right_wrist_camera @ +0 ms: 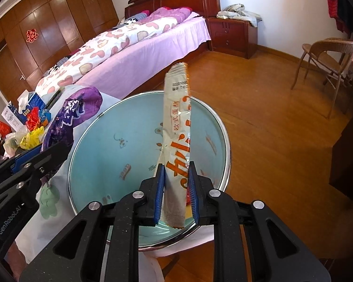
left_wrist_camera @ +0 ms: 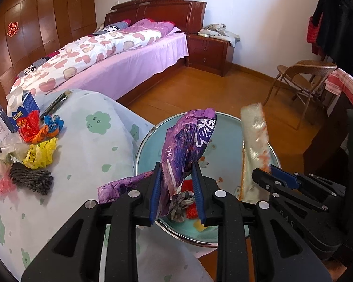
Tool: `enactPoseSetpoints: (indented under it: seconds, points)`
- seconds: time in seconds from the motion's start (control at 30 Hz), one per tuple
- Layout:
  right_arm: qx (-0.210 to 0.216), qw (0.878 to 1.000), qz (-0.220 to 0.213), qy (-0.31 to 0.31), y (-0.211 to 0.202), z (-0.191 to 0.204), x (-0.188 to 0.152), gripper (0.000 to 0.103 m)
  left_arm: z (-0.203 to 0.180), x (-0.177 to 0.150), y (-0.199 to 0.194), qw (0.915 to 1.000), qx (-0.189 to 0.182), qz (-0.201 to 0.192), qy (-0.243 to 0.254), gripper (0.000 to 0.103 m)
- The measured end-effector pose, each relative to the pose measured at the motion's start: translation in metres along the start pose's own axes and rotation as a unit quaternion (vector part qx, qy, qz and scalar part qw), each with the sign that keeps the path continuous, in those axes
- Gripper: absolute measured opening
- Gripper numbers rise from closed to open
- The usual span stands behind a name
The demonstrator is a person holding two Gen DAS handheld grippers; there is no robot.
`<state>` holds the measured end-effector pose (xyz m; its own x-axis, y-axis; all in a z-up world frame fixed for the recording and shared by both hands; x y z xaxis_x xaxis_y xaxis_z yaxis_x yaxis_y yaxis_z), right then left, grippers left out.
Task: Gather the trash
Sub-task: 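Carry both wrappers over the blue bucket and open both grippers, then move both tools back over the table toward the plastic bags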
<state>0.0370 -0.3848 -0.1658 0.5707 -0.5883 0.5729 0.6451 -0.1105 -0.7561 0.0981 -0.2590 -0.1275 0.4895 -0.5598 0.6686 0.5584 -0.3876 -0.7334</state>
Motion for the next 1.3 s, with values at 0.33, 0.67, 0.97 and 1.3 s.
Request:
enactPoseSetpoints:
  seconds: [0.33,0.67,0.97,1.3]
  points:
    - [-0.004,1.0,-0.023,0.012,-0.007,-0.001,0.003,0.022,0.007,0.002,-0.004,0.9997,0.022,-0.01,-0.003,0.052]
    - [0.003,0.997,-0.08,0.02,-0.029,0.006,0.009,0.055,0.027,0.001,-0.034,0.9973,0.062,-0.038,-0.012,0.084]
    - [0.01,0.995,-0.096,-0.006,-0.041,0.029,0.008,0.069,0.066,-0.014,-0.051,0.9932,0.1,-0.036,-0.047,0.092]
    - [0.028,0.993,-0.101,-0.05,-0.05,0.076,-0.002,0.069,0.105,-0.04,-0.072,0.9888,0.126,-0.04,-0.068,0.097]
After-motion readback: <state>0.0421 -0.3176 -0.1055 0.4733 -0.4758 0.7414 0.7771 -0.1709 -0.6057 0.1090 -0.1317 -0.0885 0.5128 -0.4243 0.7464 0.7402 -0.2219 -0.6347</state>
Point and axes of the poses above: each gripper's, at about its wrist camera, not at the fingertips, and y roughly the way its jaws point, z to its left, x to its top, the point moved 4 cm from there along y, roughly the way its jaws point, and after that the axes turned 10 degrees about y, right-handed, at the moved point
